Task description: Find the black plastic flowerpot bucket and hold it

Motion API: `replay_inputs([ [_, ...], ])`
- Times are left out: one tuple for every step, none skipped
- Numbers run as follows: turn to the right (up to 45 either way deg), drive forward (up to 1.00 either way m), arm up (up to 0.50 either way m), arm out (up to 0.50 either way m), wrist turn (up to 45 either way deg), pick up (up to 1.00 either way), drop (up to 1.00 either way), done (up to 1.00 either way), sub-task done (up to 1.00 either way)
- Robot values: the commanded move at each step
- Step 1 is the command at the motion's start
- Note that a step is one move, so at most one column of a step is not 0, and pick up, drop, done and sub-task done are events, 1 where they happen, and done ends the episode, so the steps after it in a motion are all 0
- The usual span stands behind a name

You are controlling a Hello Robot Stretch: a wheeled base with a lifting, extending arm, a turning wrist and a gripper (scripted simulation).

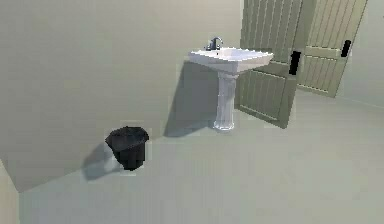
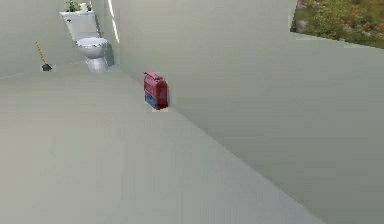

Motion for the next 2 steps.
replay_inputs([
  [-24.0, 0.0, 0.0, 0.0, 0.0, 0.0, 0.0, 0.0, 0.0],
  [0.0, 0.05, 0.0, 0.0, 0.0, 0.0, 0.0, 0.0, 0.0],
])
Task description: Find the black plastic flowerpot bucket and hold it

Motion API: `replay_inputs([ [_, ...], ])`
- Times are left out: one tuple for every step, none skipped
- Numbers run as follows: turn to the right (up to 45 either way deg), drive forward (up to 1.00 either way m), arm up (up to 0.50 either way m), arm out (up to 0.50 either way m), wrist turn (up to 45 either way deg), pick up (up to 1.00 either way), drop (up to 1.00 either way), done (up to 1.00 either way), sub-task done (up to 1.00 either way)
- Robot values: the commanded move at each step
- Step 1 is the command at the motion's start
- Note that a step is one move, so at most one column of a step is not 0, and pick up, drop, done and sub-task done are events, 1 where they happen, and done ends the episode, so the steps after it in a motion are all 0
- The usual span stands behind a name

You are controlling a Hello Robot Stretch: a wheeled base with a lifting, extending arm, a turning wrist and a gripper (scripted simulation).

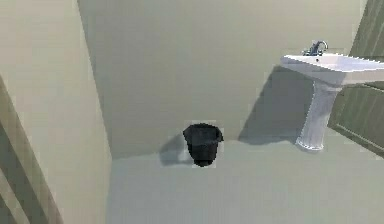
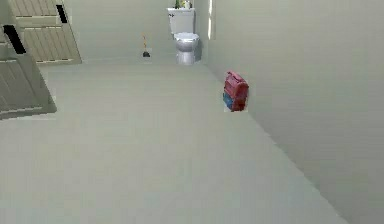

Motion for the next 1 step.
replay_inputs([
  [9.0, 0.0, 0.0, 0.0, 0.0, 0.0, 0.0, 0.0, 0.0],
])
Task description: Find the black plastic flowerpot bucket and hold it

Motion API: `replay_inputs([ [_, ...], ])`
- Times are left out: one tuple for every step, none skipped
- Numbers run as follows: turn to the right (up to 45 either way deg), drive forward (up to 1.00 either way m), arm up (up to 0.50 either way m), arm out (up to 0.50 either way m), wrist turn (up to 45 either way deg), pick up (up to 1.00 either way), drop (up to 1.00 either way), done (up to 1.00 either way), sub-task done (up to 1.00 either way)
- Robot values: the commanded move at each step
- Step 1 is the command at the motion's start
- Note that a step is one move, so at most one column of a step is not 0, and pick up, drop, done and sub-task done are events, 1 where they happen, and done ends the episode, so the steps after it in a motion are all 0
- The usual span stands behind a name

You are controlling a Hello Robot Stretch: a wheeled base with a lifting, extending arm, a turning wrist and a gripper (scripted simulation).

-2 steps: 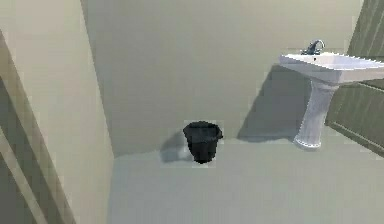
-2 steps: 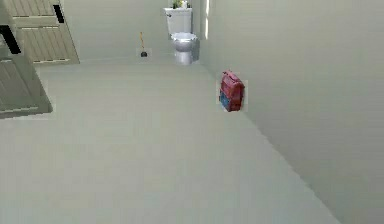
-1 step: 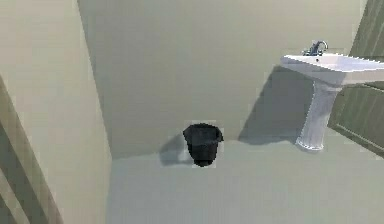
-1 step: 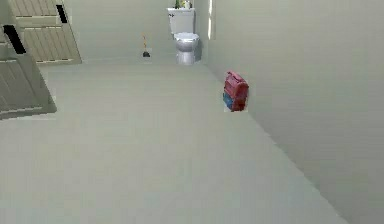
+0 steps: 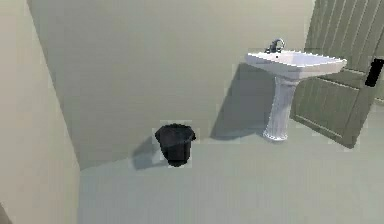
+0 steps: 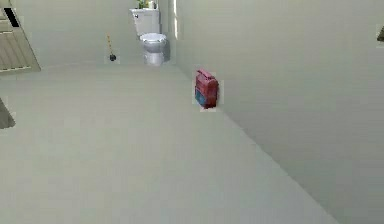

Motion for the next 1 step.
replay_inputs([
  [0.0, 0.7, 0.0, 0.0, 0.0, 0.0, 0.0, 0.0, 0.0],
])
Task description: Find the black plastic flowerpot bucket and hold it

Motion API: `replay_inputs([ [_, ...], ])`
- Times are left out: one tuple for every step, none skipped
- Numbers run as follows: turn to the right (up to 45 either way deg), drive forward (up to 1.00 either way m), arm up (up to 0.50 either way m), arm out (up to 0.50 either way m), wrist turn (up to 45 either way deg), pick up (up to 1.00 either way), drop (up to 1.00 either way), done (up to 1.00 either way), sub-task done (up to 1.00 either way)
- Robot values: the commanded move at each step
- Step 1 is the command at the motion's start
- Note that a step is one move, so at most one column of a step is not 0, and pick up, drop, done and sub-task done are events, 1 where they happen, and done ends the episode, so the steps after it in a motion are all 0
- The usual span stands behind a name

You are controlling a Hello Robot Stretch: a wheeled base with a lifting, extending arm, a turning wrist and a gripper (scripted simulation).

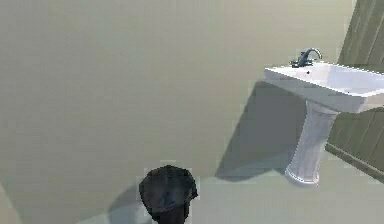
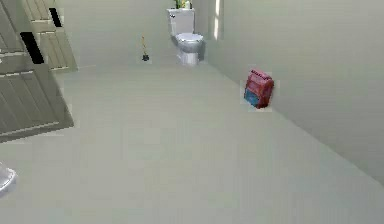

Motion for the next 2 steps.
replay_inputs([
  [36.0, 0.0, 0.0, 0.0, 0.0, 0.0, 0.0, 0.0, 0.0],
  [0.0, 0.05, 0.0, 0.0, 0.0, 0.0, 0.0, 0.0, 0.0],
])
